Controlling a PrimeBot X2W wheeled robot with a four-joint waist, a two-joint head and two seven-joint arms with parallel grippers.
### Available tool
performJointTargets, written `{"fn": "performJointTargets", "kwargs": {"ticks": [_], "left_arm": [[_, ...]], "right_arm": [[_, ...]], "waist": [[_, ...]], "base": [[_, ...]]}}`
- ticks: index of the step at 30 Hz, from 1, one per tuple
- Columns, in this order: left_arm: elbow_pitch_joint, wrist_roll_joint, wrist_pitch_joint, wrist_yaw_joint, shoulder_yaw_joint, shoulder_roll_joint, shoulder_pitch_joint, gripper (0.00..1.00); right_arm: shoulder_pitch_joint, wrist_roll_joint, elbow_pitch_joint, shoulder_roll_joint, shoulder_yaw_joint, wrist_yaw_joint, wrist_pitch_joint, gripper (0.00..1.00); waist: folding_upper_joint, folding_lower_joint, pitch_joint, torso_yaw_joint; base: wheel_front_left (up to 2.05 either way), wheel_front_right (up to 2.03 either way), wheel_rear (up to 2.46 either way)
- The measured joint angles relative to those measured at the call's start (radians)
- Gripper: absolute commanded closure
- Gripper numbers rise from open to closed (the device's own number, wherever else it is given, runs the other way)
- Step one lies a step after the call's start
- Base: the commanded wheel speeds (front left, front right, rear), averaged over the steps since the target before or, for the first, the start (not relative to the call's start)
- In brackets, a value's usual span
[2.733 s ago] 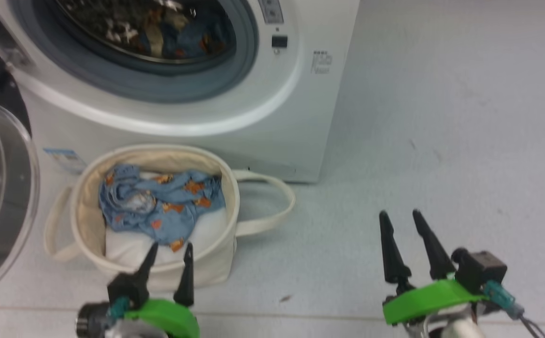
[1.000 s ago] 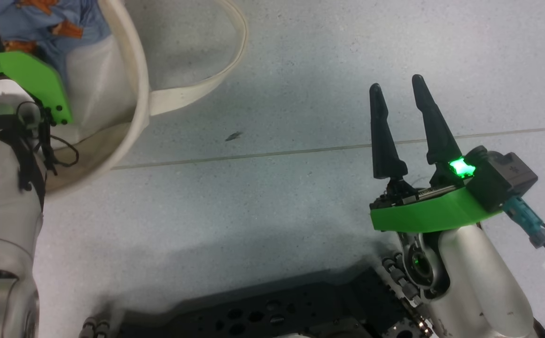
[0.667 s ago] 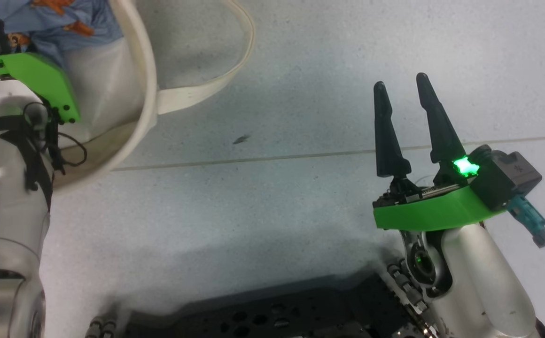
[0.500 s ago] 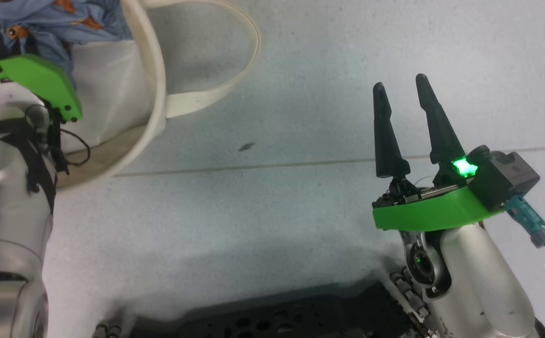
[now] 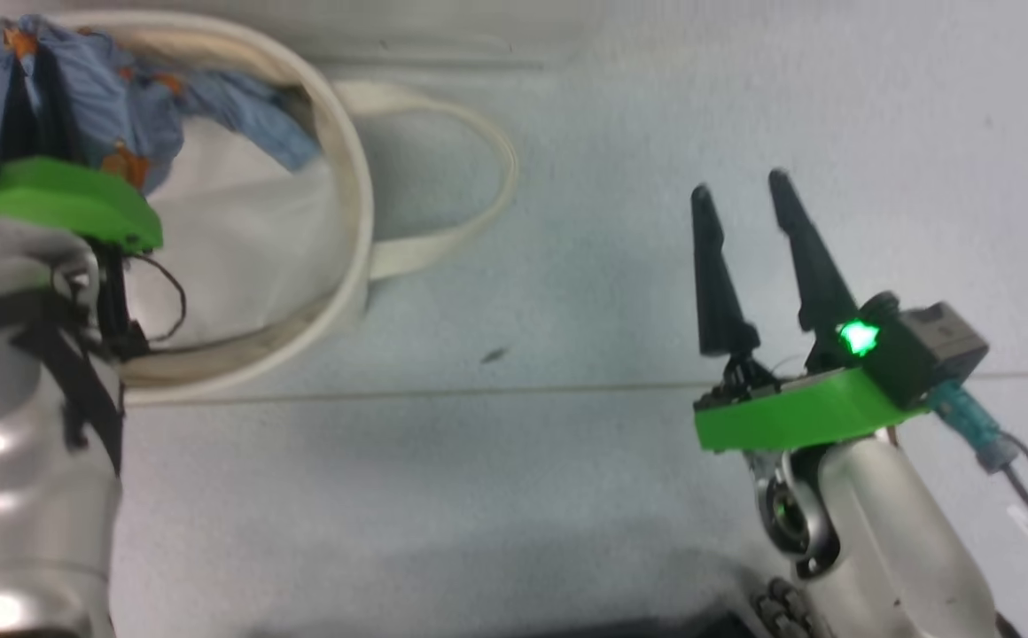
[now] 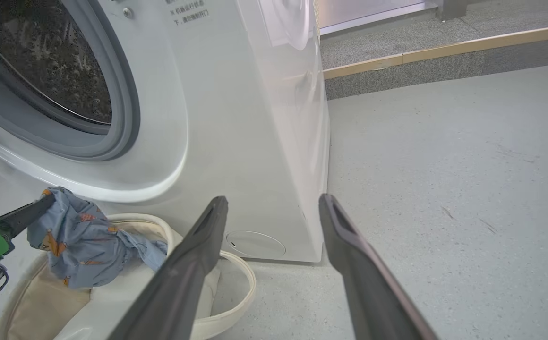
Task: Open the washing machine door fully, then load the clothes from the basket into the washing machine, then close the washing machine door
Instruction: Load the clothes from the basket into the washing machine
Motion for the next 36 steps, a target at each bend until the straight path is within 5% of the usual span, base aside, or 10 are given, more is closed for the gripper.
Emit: {"fn": "performJointTargets", "kwargs": {"ticks": [19,36], "left_arm": [[-0.704,0.086,-0.007,-0.217,0.219,-0.157,0.376,1.0],[-0.908,-0.063,-0.007,-0.187,0.127,-0.157,0.662,1.0]], "right_arm": [[0.12,0.056,0.053,0.0,0.023,0.0,0.0,0.0],[0.243,0.097,0.076,0.0,0.002,0.0,0.0,0.0]], "waist": [[0.0,-0.0001,-0.296,0.028],[0.0,-0.0001,-0.535,0.056]], "base": [[0.0,0.0,0.0],[0.0,0.0,0.0]]}}
